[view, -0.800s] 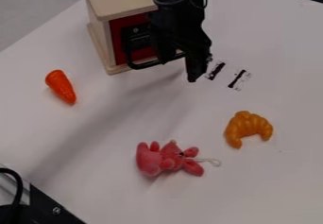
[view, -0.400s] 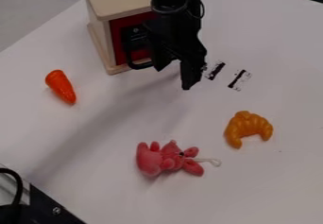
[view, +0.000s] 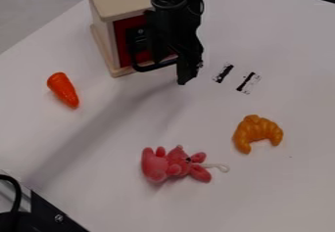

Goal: Open the drawer

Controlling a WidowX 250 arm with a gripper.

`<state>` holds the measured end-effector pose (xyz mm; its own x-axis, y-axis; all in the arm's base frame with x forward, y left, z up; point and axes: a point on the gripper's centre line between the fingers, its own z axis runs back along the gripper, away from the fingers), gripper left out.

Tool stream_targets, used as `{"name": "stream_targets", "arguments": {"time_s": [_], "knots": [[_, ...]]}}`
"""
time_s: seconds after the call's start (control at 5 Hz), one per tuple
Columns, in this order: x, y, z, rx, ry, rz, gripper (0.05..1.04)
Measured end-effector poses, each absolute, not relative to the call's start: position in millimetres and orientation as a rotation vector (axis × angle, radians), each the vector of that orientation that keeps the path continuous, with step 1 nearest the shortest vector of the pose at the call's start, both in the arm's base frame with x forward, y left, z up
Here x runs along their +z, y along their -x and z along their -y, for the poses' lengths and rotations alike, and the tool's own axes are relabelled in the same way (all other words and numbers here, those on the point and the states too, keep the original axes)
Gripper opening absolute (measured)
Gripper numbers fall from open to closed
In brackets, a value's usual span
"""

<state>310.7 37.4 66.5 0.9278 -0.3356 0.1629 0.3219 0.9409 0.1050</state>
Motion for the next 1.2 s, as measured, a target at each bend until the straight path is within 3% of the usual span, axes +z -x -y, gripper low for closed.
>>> {"name": "stream_targets", "arguments": {"time_s": [0.6, 0.8, 1.2], "knots": [[43.1, -335.0, -45.0, -0.483, -0.118, 0.14, 0.997], [37.6, -335.7, -44.6, -0.508, -0.113, 0.122, 0.945], [37.6, -332.5, -43.2, -0.566, -0.103, 0.102, 0.372]]}}
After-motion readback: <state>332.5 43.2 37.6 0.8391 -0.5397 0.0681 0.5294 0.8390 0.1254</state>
